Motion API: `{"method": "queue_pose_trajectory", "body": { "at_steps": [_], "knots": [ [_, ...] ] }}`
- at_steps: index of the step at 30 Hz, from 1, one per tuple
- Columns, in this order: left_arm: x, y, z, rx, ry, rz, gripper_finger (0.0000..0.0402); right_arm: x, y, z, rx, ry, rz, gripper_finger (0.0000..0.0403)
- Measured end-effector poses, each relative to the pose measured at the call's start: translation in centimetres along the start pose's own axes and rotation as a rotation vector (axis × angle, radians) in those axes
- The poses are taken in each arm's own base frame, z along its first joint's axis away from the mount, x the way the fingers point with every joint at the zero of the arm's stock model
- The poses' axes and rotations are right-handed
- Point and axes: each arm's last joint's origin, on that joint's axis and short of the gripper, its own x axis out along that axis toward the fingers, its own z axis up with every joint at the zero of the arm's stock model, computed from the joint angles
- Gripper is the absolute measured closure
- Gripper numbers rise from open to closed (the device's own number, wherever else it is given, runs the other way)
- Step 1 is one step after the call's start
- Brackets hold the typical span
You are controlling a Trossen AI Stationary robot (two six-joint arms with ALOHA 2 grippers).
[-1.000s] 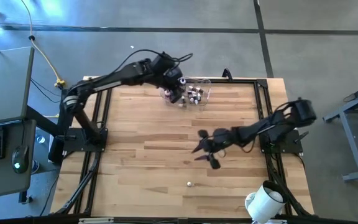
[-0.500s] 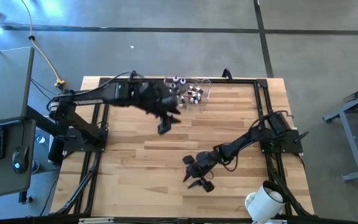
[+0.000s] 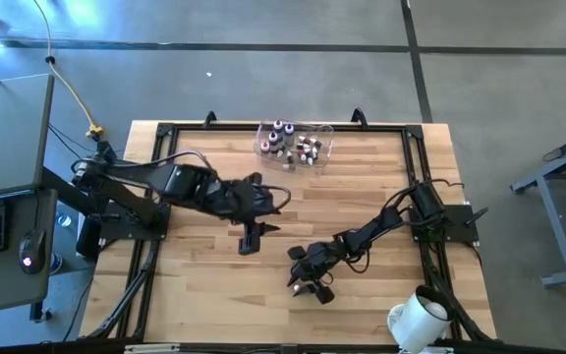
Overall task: Pick & Place food coloring
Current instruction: Put the food coloring into the transparent bin
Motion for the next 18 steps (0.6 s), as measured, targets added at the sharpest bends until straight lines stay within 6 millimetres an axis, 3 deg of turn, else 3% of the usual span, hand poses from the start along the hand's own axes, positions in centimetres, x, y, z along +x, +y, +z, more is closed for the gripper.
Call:
{"method": "queue_pose_trajectory", "body": {
  "at_steps": [9,12,15,18],
  "knots": [
    [-0.3,-0.2,-0.8,-0.13,0.044,0.103,0.0222,-0.1,-0.1,-0.1,0.03,-0.01,-0.006,0.0331],
    [-0.3,-0.2,-1.0,-0.181,0.061,0.116,0.0222,-0.2,-0.2,0.3,0.025,-0.056,0.003,0.0342],
    [-0.4,-0.1,-1.1,-0.212,0.066,0.12,0.0222,-0.9,-0.7,1.4,0.073,-0.091,-0.01,0.0342],
    [-0.5,-0.1,-1.2,-0.224,0.071,0.122,0.0222,-3.0,-1.7,4.2,0.078,-0.168,-0.051,0.0334]
  ]
}}
